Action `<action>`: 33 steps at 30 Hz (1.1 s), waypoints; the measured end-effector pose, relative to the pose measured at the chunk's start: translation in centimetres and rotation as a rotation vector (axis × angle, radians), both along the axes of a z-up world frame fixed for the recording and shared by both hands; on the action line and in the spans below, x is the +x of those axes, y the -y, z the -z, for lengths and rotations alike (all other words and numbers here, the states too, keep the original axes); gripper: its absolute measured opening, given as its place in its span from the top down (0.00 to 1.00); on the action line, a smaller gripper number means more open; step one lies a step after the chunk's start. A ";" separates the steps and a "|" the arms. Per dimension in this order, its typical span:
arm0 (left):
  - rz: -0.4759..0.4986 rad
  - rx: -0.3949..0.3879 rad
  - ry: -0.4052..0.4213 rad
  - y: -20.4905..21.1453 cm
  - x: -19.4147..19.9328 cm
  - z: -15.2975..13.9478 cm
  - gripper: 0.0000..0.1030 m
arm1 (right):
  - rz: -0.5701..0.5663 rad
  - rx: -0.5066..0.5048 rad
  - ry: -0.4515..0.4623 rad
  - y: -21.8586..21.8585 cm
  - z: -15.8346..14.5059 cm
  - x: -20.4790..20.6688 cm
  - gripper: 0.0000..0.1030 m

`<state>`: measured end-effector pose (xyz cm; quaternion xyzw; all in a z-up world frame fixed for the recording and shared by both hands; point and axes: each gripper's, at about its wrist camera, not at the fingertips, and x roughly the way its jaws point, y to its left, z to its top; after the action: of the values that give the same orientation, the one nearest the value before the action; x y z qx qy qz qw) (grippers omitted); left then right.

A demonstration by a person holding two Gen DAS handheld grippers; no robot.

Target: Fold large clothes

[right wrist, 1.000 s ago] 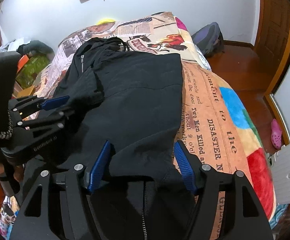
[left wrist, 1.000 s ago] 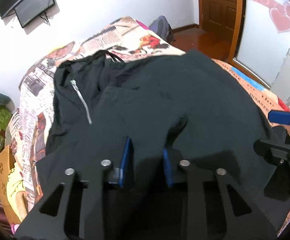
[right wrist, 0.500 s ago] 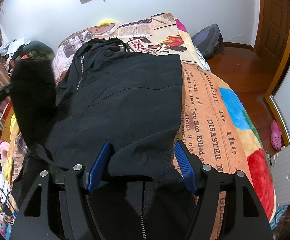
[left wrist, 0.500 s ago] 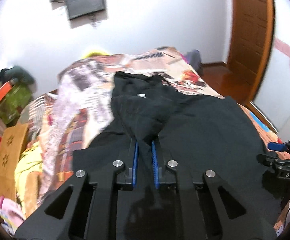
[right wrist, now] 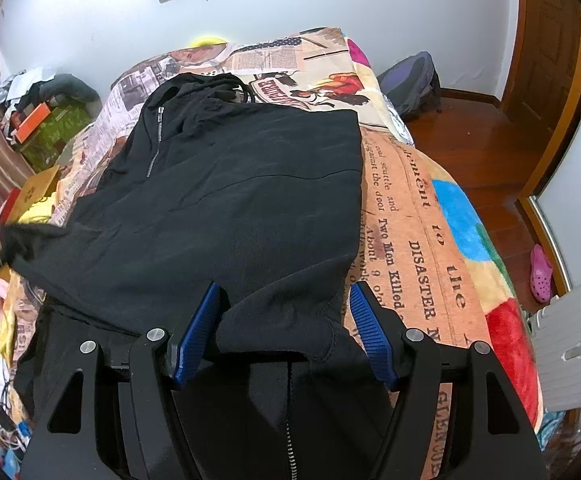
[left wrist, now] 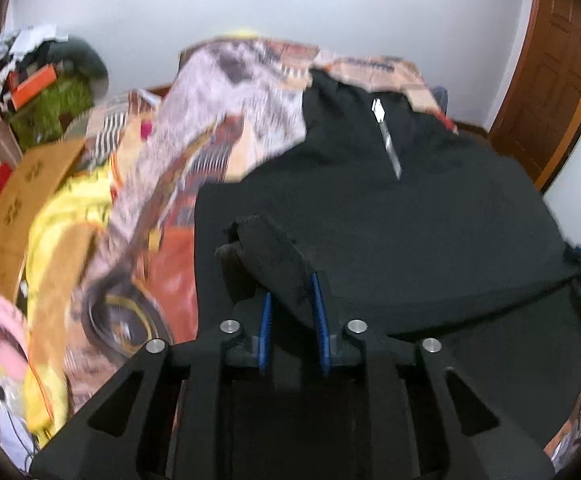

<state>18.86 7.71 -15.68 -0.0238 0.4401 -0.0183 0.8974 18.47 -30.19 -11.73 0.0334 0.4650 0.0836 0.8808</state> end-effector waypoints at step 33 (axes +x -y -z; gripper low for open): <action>0.022 0.063 0.177 2.2 11.8 -9.2 0.37 | -0.127 0.065 0.160 -3.0 -8.1 13.1 0.38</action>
<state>30.65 5.51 -6.44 0.0110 0.3595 -0.0162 0.9329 31.54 -27.20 -3.63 0.0255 0.3912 0.1565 0.9065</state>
